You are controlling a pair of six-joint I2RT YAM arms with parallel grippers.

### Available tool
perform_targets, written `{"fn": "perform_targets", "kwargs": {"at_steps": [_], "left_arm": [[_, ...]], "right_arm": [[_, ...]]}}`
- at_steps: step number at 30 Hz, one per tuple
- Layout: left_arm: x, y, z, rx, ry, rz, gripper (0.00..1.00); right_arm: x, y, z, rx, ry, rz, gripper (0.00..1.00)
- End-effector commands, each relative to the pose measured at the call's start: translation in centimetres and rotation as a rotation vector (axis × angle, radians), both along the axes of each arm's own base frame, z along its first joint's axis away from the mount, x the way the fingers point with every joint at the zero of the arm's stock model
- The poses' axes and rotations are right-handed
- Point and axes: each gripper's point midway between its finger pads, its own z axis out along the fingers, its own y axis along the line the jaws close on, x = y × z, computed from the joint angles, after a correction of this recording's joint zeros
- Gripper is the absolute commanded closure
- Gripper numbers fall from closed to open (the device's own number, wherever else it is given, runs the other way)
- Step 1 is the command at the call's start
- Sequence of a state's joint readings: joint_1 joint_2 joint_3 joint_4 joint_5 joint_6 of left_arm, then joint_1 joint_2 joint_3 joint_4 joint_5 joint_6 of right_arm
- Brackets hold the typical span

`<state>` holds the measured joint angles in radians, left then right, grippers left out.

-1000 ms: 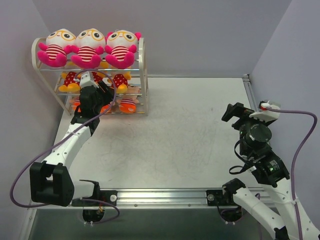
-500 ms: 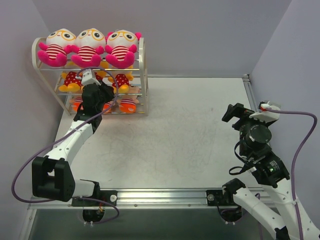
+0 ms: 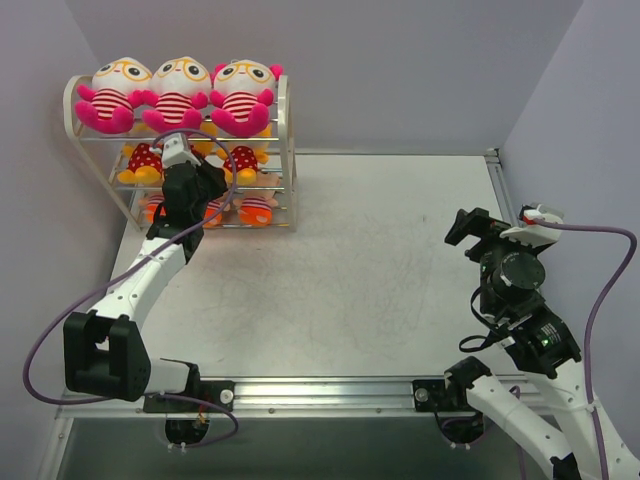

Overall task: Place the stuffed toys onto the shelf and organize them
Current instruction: Place the stuffed toy onto shelf

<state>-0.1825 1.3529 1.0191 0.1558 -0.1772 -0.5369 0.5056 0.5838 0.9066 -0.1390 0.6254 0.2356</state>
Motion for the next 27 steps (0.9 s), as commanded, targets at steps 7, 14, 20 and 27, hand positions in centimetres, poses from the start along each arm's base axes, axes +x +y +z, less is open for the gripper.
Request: {"fn": "perform_targets", "kwargs": {"at_steps": [7, 14, 20, 27], "left_arm": [[0.3, 0.5, 3.4, 0.005, -0.092, 0.023, 0.75], [0.0, 0.8, 2.5, 0.000, -0.079, 0.039, 0.69], [-0.6, 1.6, 2.0, -0.022, -0.097, 0.083, 0.74], [-0.6, 1.5, 1.7, -0.029, -0.098, 0.080, 0.66]], "right_arm": [[-0.1, -0.4, 0.3, 0.005, -0.020, -0.026, 0.00], [0.0, -0.3, 0.1, 0.003, -0.016, -0.023, 0.01], [0.1, -0.2, -0.1, 0.001, -0.011, -0.021, 0.01], [0.2, -0.1, -0.1, 0.003, -0.009, -0.020, 0.00]]}}
